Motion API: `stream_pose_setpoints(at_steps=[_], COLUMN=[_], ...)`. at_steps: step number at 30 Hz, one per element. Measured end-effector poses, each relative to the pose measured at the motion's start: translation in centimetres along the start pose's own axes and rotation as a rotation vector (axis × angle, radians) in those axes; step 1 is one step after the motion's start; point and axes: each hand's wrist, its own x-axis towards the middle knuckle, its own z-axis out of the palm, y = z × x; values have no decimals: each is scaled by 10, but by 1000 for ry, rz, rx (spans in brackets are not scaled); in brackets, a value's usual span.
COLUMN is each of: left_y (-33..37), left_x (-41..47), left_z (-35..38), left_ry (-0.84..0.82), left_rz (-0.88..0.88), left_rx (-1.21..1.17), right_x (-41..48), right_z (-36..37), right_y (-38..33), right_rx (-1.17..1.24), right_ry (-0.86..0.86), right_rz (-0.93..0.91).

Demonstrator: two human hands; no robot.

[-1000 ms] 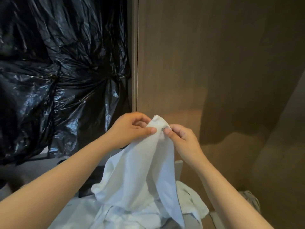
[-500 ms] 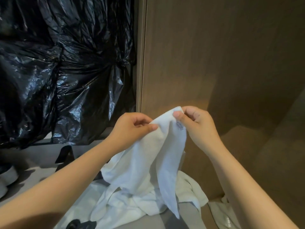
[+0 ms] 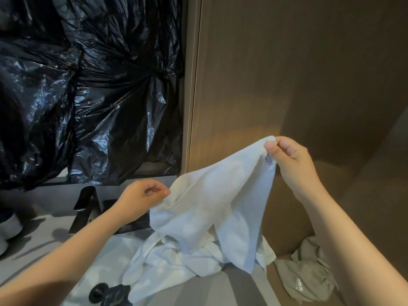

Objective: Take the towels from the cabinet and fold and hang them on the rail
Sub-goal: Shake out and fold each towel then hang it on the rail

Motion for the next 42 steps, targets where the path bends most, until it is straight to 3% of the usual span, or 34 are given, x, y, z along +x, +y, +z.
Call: stream_pose_setpoints(at_steps=[4,9,16,29,33,37,38,42], left_y=[-14,-15,-17,-11,-6,-12,-13,-20], left_x=[4,7,8,16,17,17,16,18], left_z=[0,-6,-8,-3,-10,-19,-21,-23], left_ry=[45,-71,-207,-369,-231,93,153,32], left_rz=[-122,-179,-547,-703,-679,-314,-275,-489], left_rx=[11,148,-208,-392,-370,264,311,-31], right_x=[0,0,-2,-1,-1,-1,-1,-1], right_z=[2,1,0,1,-1,-2,-2,-2], right_y=[-1,-1,0,3,4,6,6,7], right_rx=[-23,-35,-28,-43,-29,-29,-27,-26], right_ry=[10,15,14,18,27,36,41,42], right_rz=[-3,-1,-8,-12,-8,5,7,3])
